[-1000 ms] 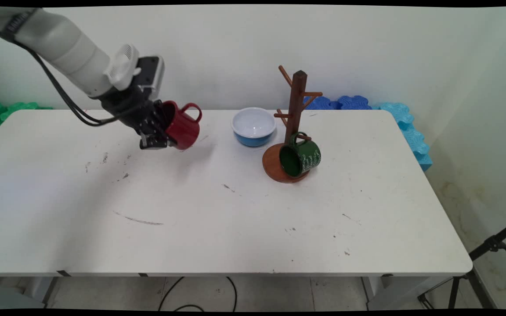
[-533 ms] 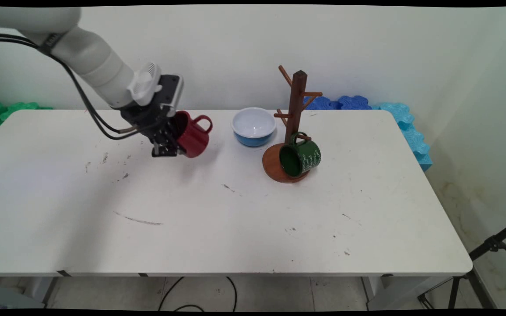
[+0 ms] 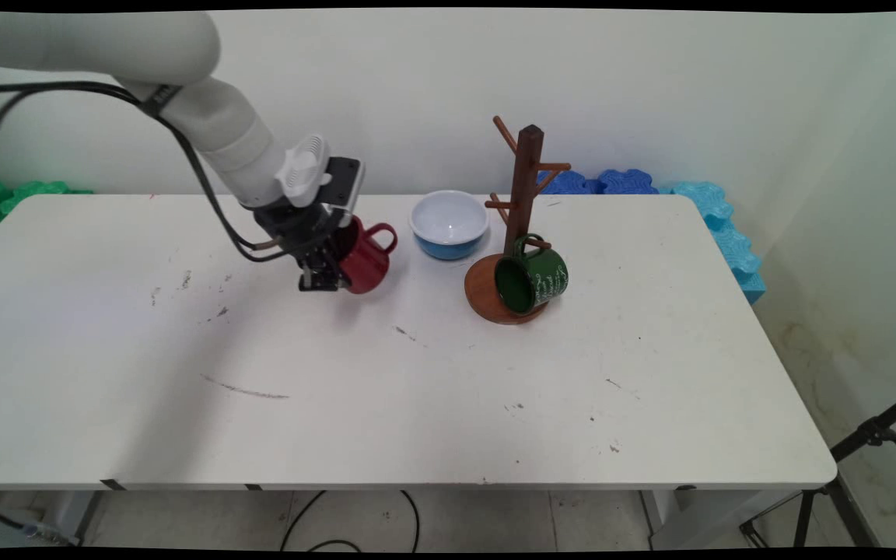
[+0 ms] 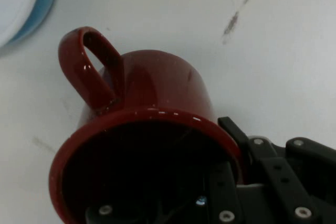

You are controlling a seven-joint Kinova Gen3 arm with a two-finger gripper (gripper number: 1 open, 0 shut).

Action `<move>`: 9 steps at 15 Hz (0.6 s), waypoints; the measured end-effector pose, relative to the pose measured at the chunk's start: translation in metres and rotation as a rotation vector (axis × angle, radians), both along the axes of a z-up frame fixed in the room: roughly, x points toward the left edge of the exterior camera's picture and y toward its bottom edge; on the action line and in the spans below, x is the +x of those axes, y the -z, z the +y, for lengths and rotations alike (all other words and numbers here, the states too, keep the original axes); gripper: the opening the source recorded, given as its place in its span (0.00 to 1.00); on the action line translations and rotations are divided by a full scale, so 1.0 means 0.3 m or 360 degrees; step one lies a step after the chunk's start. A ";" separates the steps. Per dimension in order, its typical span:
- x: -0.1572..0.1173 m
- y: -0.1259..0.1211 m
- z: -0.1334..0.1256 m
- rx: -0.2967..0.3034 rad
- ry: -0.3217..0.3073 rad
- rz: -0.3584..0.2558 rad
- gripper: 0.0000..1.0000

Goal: Place the picked object on the table

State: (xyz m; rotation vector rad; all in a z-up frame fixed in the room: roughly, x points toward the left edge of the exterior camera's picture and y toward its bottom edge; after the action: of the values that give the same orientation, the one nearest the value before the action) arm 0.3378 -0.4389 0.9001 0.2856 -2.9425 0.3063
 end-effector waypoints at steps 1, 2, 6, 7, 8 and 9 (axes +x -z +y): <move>-0.016 0.012 -0.008 0.0014 -0.0002 0.0002 0.00; -0.032 0.025 -0.016 0.0029 -0.0005 0.0005 0.00; -0.082 0.068 -0.053 0.0063 -0.0011 0.0012 0.00; -0.091 0.076 -0.062 0.0067 -0.0011 0.0012 0.00; -0.101 0.086 -0.073 0.0069 -0.0011 0.0011 0.00; -0.108 0.094 -0.082 0.0070 -0.0010 0.0010 0.00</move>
State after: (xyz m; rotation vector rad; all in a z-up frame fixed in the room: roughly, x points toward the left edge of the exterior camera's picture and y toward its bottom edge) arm 0.3053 -0.4635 0.8720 0.3010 -2.9456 0.2411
